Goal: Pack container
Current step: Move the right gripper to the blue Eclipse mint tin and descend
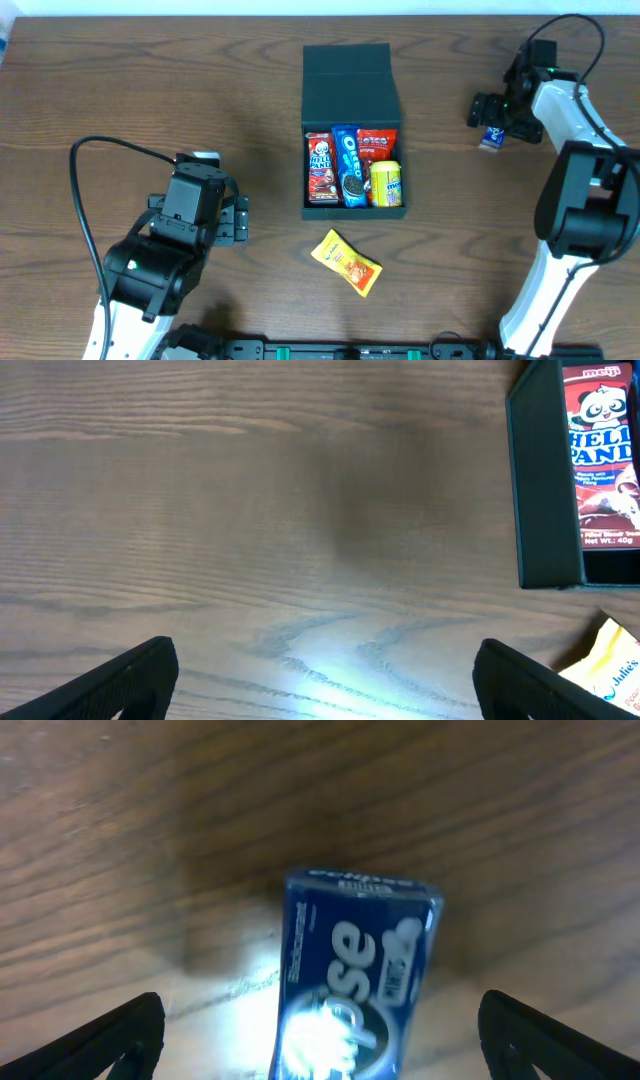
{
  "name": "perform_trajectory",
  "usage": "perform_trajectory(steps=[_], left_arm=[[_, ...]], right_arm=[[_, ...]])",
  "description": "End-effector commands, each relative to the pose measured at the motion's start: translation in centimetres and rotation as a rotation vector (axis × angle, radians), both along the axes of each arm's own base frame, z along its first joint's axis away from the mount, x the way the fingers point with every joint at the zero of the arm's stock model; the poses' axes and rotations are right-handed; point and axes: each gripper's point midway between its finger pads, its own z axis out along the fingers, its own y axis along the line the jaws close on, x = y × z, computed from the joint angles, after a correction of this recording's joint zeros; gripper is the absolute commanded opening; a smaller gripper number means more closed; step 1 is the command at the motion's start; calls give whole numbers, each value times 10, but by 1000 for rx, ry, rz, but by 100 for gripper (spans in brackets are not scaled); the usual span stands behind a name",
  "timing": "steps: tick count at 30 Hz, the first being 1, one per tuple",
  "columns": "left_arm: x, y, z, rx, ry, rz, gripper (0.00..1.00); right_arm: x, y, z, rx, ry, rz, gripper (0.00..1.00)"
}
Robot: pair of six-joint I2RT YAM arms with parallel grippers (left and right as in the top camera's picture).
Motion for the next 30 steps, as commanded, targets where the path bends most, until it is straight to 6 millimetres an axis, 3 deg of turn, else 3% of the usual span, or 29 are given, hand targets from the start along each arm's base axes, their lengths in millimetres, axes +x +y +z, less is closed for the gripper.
perform_trajectory(steps=[1,11,18,30], left_arm=[[0,1,0,5,3,-1,95],[0,1,0,5,3,-1,95],[0,1,0,5,3,-1,95],[-1,1,-1,5,3,-1,95]], right_arm=[[-1,-3,-7,-5,8,5,99],[-2,-1,-18,-2,25,9,99],[-1,2,-18,-3,25,16,78],[-2,4,-18,-3,30,19,68]])
